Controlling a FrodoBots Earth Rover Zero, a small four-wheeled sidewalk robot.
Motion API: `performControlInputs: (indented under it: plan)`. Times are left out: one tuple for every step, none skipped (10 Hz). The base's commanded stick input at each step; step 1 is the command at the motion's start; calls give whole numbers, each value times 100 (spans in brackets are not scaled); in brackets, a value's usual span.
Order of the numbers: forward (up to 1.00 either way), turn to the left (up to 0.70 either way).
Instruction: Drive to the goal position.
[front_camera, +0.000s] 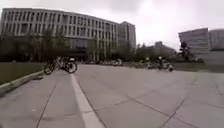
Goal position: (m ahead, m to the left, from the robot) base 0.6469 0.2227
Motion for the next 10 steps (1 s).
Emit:
performControlInputs:
  plan:
    - [70,-22]
    - [70,-21]
    - [70,-19]
    - [70,-17]
    - [70,-15]
    - [70,-14]
    - [70,-12]
    - [70,-10]
    - [70,-8]
    - [70,-7]
